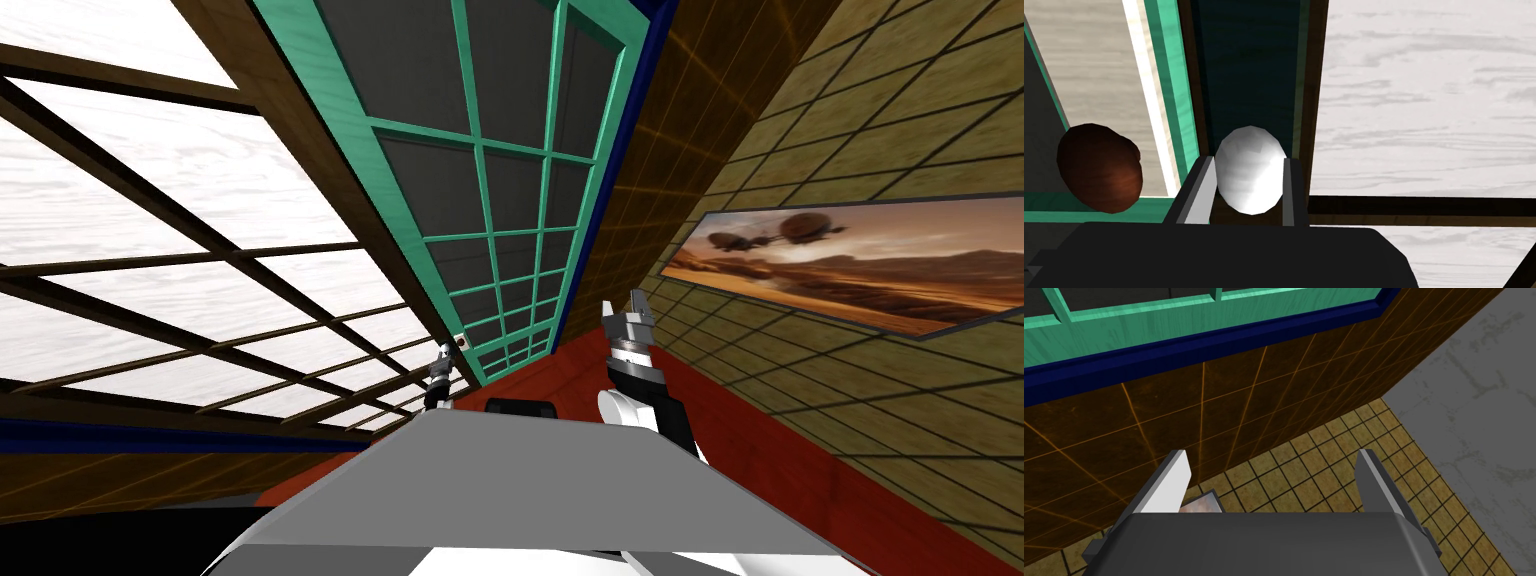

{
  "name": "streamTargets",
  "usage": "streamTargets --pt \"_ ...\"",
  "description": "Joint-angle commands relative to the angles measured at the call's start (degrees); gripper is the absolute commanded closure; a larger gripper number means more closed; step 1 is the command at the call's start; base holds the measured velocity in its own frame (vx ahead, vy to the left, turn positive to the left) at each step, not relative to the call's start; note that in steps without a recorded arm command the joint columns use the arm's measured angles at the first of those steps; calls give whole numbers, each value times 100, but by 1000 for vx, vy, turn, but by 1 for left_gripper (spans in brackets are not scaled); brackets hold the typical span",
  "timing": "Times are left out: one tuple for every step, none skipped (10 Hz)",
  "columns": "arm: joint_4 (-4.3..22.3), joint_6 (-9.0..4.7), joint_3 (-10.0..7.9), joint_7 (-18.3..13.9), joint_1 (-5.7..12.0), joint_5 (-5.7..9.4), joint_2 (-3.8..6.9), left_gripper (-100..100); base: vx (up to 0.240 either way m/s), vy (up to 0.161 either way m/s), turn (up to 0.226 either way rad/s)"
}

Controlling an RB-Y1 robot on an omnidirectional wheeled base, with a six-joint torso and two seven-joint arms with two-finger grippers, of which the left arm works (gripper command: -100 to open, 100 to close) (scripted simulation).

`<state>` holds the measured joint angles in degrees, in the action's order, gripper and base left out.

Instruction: Pull the door open

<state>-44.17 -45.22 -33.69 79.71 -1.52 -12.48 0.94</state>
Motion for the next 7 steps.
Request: streamTargets --pt "-17 1 -51 -1 -15 22 53 100 0 0 0" --pt "53 7 -22 -115 -118 47 39 100 -110 -21 67" --pt "69 10 -29 -149 -152 61 50 100 -179 -36 94" --pt "89 43 -74 -116 -233 62 97 -100 -196 -28 111" --pt "110 49 -101 -115 -297 69 123 -100 -210 -18 105" --pt "110 49 -101 -115 -297 69 123 -100 -147 -13 34" --pt "138 57 -140 -113 -389 79 169 -100 -139 -47 68"
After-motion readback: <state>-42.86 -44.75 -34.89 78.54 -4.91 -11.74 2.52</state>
